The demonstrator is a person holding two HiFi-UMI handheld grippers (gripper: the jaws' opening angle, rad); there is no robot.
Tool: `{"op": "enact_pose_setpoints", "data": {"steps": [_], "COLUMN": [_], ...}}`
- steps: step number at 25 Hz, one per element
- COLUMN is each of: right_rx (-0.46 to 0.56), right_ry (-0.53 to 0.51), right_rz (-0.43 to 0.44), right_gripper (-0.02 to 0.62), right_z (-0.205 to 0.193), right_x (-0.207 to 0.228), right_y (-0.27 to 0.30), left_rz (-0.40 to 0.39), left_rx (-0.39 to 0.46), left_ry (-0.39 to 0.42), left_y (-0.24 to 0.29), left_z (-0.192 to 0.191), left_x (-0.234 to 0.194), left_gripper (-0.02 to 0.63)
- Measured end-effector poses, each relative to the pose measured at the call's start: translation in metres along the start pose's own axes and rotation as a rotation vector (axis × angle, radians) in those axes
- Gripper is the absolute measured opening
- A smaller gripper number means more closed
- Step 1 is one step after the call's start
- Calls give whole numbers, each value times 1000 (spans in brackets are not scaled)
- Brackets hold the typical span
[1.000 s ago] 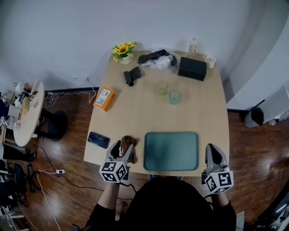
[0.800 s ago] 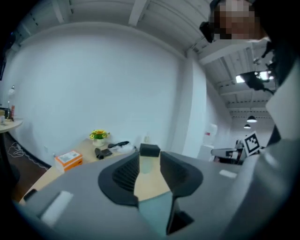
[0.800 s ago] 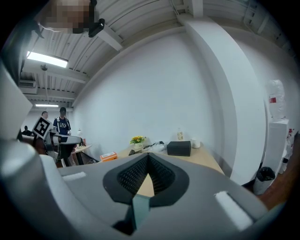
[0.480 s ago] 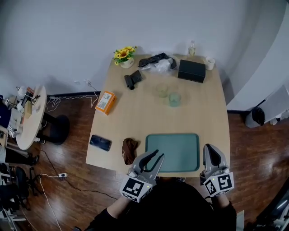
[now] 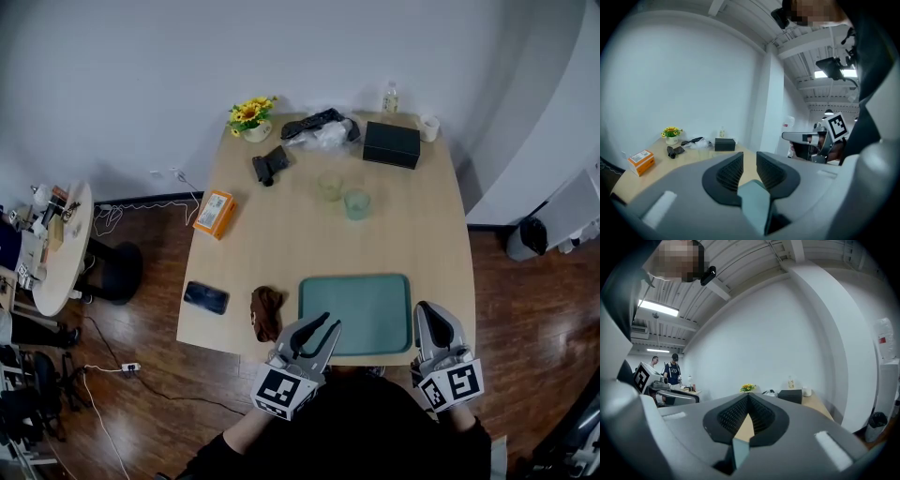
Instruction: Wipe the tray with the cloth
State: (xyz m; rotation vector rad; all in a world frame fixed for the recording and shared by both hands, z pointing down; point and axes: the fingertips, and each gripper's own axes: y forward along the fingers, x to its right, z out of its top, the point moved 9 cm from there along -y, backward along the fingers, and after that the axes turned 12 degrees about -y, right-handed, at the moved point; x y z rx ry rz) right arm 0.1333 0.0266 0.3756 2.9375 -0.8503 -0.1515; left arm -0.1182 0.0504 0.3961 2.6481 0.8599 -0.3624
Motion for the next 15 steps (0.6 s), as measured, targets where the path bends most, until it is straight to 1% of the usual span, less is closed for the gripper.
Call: {"op": "enact_pose_setpoints", "data": {"steps": [6, 15], "right_rx": [0, -7], "right_ry": [-7, -11], "right_rz": [25, 30], "right_gripper": [0, 0], "right_z": [-1, -1], "right_x": [-5, -6], "right_y": [3, 5], "left_rz": [-6, -1], "left_rx": [-5, -13], "left_ry": [0, -13], "left_y": [0, 0], "left_z": [-2, -3], "left_x": [2, -1], "left_gripper": [69, 69]}}
